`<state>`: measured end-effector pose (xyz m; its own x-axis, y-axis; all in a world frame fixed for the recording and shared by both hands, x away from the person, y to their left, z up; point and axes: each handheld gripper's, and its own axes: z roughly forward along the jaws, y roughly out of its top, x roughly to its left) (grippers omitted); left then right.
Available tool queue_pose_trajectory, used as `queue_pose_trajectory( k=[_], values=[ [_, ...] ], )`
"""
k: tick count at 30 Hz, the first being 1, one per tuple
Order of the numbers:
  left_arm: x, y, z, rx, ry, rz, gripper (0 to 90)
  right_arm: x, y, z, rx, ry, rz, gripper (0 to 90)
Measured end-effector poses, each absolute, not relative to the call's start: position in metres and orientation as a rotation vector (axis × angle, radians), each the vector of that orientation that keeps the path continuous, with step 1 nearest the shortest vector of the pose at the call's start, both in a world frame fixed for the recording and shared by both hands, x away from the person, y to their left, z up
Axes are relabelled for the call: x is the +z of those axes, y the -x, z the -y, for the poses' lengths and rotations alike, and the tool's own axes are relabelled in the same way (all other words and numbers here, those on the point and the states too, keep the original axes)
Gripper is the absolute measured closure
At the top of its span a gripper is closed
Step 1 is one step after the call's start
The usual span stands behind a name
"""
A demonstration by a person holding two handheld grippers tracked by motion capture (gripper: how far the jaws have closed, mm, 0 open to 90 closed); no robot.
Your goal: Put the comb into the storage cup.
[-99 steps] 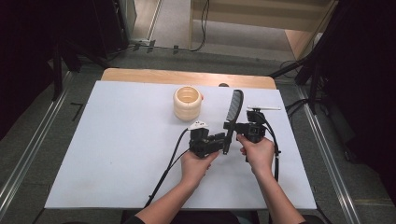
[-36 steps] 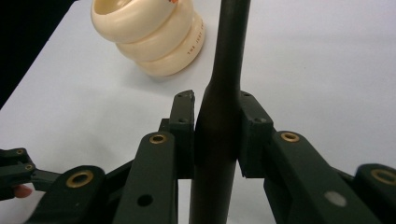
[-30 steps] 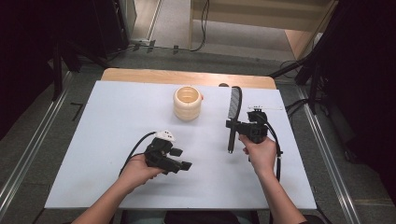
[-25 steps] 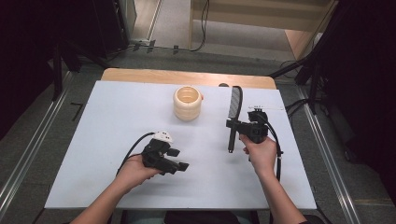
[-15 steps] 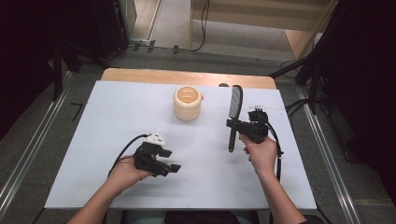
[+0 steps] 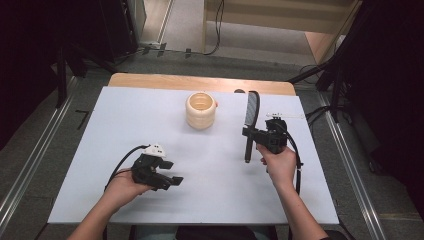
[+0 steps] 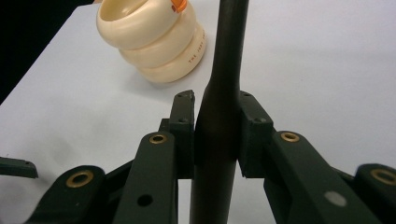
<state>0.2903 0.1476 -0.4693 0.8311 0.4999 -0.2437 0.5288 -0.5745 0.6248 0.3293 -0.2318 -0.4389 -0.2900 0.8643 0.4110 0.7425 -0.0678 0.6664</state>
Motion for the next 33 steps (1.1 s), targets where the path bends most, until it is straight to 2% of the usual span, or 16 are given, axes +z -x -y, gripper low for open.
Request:
queue_pose_trajectory(
  k=[33],
  values=[
    [-0.467,-0.279,-0.198,0.045,-2.199,-0.952,29.2,-0.431,-0.339,0.205,1.314,-1.617,-2.017,69.6]
  ],
)
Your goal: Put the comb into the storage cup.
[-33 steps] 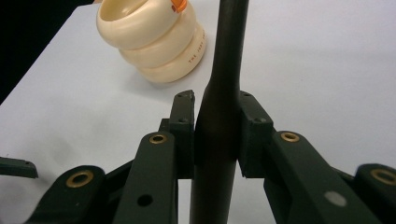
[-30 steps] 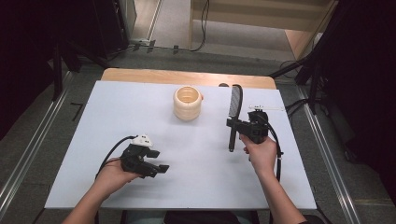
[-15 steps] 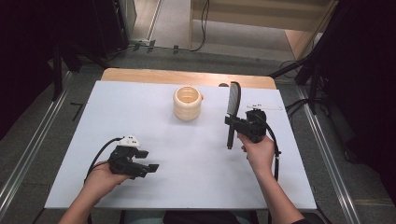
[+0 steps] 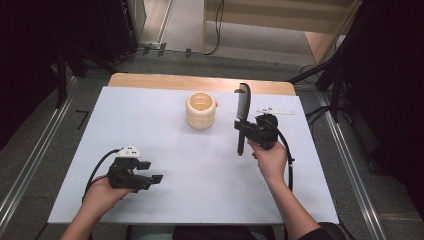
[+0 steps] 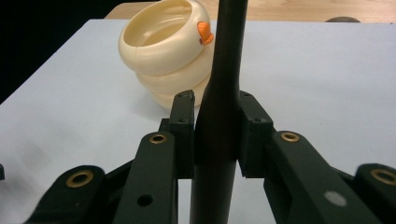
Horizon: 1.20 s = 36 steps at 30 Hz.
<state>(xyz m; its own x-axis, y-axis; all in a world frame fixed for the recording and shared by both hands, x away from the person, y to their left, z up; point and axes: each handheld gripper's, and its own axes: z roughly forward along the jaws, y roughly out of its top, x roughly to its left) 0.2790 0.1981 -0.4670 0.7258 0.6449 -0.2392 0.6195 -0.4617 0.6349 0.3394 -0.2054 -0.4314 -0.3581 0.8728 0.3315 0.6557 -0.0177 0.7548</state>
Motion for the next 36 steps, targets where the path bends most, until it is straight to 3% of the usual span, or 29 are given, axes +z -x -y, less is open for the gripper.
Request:
queue_pose_trajectory(
  k=[36],
  values=[
    [-0.47,-0.287,-0.199,0.026,-2.182,-0.963,29.2,-0.408,-0.371,0.192,1.361,-1.59,-1.99,69.6]
  ],
)
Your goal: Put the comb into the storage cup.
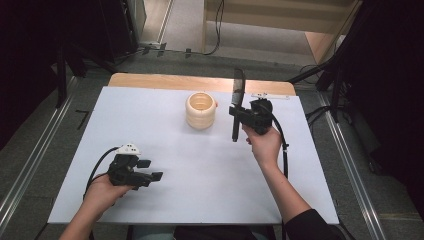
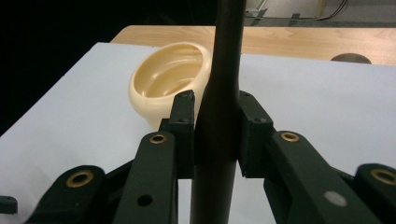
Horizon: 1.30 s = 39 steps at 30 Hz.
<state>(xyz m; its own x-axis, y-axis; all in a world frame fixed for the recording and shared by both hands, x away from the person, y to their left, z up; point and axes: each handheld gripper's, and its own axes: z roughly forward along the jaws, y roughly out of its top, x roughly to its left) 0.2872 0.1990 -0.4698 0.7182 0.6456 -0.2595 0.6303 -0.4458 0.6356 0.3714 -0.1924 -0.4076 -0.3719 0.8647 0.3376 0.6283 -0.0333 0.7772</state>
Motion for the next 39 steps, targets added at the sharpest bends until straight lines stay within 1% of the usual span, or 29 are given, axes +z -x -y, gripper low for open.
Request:
queue_pose_trajectory(
  k=[14,39],
  values=[
    [-0.47,-0.289,-0.202,0.026,-2.173,-0.972,29.2,-0.384,-0.39,0.176,1.382,-1.552,-1.988,69.6],
    [-0.471,-0.29,-0.202,0.013,-2.178,-0.97,29.2,-0.367,-0.42,0.157,1.4,-1.552,-1.959,69.6]
  ],
)
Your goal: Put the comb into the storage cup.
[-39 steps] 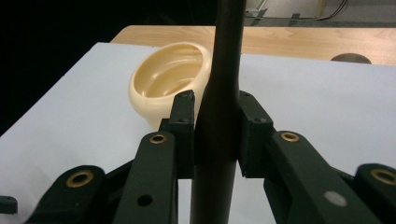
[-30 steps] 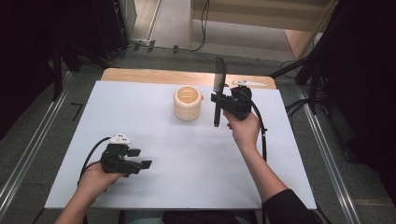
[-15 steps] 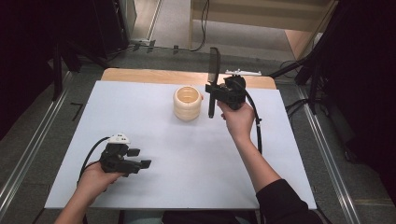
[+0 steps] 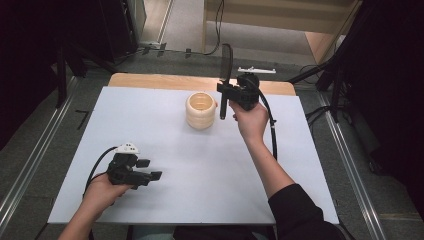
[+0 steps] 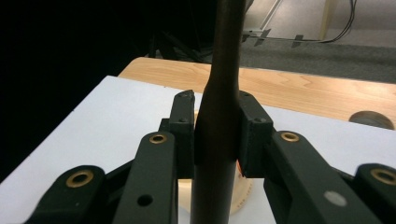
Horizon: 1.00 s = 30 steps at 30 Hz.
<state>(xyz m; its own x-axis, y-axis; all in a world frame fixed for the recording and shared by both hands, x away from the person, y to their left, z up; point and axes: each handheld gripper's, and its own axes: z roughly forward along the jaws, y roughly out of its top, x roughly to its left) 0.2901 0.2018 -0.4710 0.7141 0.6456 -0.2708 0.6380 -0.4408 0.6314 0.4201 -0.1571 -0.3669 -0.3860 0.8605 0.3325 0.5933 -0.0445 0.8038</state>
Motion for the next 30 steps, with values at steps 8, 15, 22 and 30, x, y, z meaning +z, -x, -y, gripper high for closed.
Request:
queue_pose_trajectory(
  k=[8,15,22,30],
  values=[
    [-0.471,-0.29,-0.202,0.01,-2.179,-0.968,29.2,-0.364,-0.428,0.141,1.386,-1.535,-1.975,69.6],
    [-0.471,-0.29,-0.202,0.011,-2.174,-0.97,29.2,-0.362,-0.436,0.133,1.379,-1.528,-1.977,69.6],
    [-0.471,-0.291,-0.202,0.009,-2.18,-0.965,29.2,-0.36,-0.444,0.129,1.379,-1.527,-1.97,69.6],
    [-0.472,-0.291,-0.202,0.007,-2.182,-0.964,29.2,-0.361,-0.453,0.126,1.391,-1.547,-1.958,69.6]
  ],
)
